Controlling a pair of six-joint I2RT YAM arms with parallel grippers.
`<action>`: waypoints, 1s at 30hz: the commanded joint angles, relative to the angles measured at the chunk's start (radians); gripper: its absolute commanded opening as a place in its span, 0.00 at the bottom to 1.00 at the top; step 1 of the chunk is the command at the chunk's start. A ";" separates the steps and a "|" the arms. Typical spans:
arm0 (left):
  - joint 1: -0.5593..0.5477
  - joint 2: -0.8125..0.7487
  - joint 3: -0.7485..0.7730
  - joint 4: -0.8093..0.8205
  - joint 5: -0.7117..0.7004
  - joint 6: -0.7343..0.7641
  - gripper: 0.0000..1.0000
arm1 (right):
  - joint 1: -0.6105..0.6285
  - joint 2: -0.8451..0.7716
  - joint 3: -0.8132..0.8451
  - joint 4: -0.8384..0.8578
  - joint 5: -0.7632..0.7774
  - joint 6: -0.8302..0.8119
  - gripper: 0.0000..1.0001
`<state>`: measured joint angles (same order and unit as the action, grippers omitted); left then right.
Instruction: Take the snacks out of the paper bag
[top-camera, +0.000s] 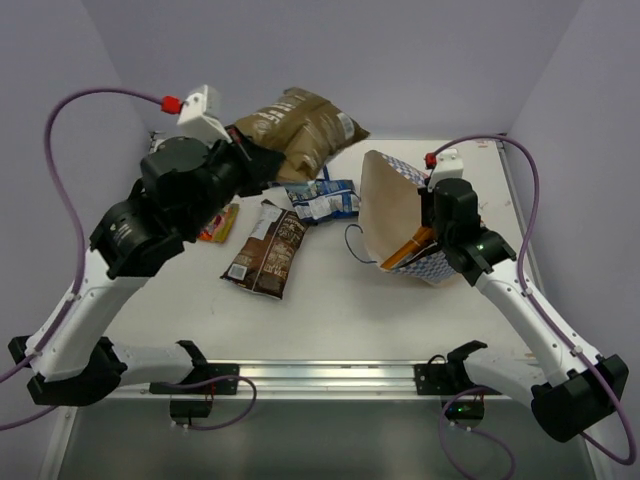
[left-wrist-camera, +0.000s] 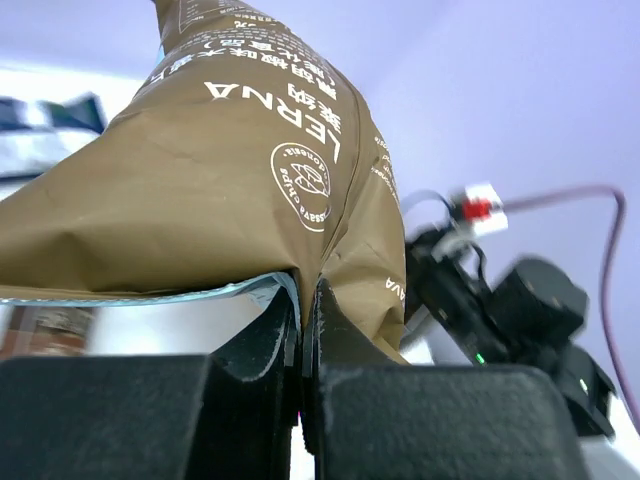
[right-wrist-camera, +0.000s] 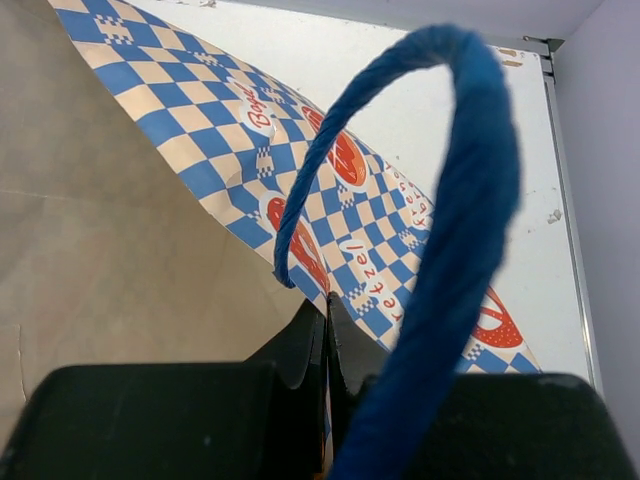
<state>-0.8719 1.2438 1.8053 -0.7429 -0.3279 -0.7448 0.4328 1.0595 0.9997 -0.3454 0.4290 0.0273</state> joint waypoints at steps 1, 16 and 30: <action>0.069 -0.047 0.028 -0.061 -0.190 0.070 0.00 | -0.005 0.008 -0.003 -0.073 0.039 0.022 0.00; 0.893 -0.150 -0.599 0.354 0.001 0.183 0.00 | -0.005 -0.029 0.033 -0.118 -0.098 0.062 0.00; 1.103 -0.159 -1.055 0.703 0.153 0.167 0.66 | -0.005 -0.018 0.036 -0.099 -0.168 0.040 0.00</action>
<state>0.2073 1.1248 0.7921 -0.1123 -0.2237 -0.5350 0.4305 1.0435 1.0103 -0.4095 0.3016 0.0666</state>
